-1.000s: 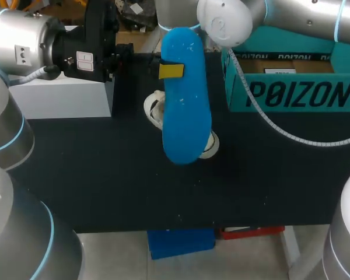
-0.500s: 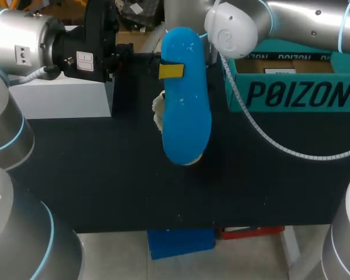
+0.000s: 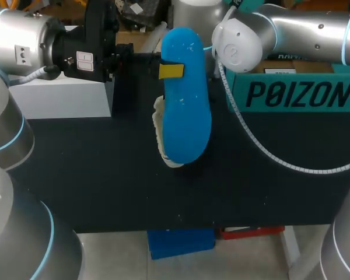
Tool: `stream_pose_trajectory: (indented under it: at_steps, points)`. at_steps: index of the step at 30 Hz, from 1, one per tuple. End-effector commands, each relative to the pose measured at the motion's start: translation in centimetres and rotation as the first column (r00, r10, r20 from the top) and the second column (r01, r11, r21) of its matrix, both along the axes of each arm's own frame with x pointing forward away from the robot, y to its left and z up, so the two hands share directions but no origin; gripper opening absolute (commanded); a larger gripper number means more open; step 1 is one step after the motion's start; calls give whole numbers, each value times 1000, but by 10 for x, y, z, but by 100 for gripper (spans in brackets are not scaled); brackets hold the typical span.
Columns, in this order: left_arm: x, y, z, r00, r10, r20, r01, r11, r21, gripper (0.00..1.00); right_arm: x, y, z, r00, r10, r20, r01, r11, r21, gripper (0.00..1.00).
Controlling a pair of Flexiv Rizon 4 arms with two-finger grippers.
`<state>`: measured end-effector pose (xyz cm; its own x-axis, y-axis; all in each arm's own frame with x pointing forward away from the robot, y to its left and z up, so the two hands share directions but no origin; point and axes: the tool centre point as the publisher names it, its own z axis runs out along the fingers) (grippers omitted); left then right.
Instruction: Take the shoe out of the shoebox, open the shoe tongue, remove and reinsert the insole, then place the shoe into the shoebox
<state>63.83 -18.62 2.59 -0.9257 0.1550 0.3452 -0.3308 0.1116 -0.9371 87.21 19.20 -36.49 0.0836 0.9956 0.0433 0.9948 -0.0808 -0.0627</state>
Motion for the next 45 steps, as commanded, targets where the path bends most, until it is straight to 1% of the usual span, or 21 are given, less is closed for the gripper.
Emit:
stream_pose_trajectory:
  at_steps: [1,7,8,9,10,11,12,15,18,21,24,27,28,45]
  points:
    - [-1,0,-1,1000,1,0,-1,1000,2,0,-2,1,-7,1000,28,10,-29,999,22,0]
    - [-1,0,-1,1000,1,0,-1,1000,2,0,-4,0,-13,997,69,18,-70,997,40,0]
    - [-1,0,-1,1000,1,0,-1,1000,2,0,-5,0,-14,998,64,14,-64,997,35,13]
    - [-1,0,-1,1000,1,0,-1,1000,2,0,-6,-1,-15,998,60,11,-60,998,36,42]
    - [-1,0,-1,1000,1,0,-1,1000,2,0,-6,-2,-15,998,58,8,-59,997,44,100]
    - [-1,0,-1,1000,1,0,-1,1000,2,0,-8,-2,-16,999,44,2,-45,998,49,100]
    - [-1,0,-1,1000,1,0,-1,1000,2,0,-10,-2,-14,999,45,22,-46,996,71,100]
    - [-1,0,-1,1000,1,0,-1,1000,2,0,-16,-5,-8,999,13,36,-17,995,103,100]
    - [-1,0,-1,1000,1,0,-1,1000,2,0,-21,-7,3,997,7,77,-19,987,160,100]
    - [-1,0,-1,1000,1,0,-1,1000,2,0,-27,-6,14,993,17,117,-45,969,242,100]
    - [-1,0,-1,1000,1,0,-1,1000,2,0,-31,-6,27,988,25,152,-81,924,374,100]
    - [-1,0,-1,1000,1,0,-1,1000,2,0,-33,-4,41,979,69,194,-160,850,502,100]
    - [-1,0,-1,1000,1,0,-1,1000,2,0,-34,-3,45,974,89,207,-185,838,513,100]
    - [-1,0,-1,1000,1,0,-1,1000,2,0,-34,-3,45,974,89,207,-185,838,513,100]
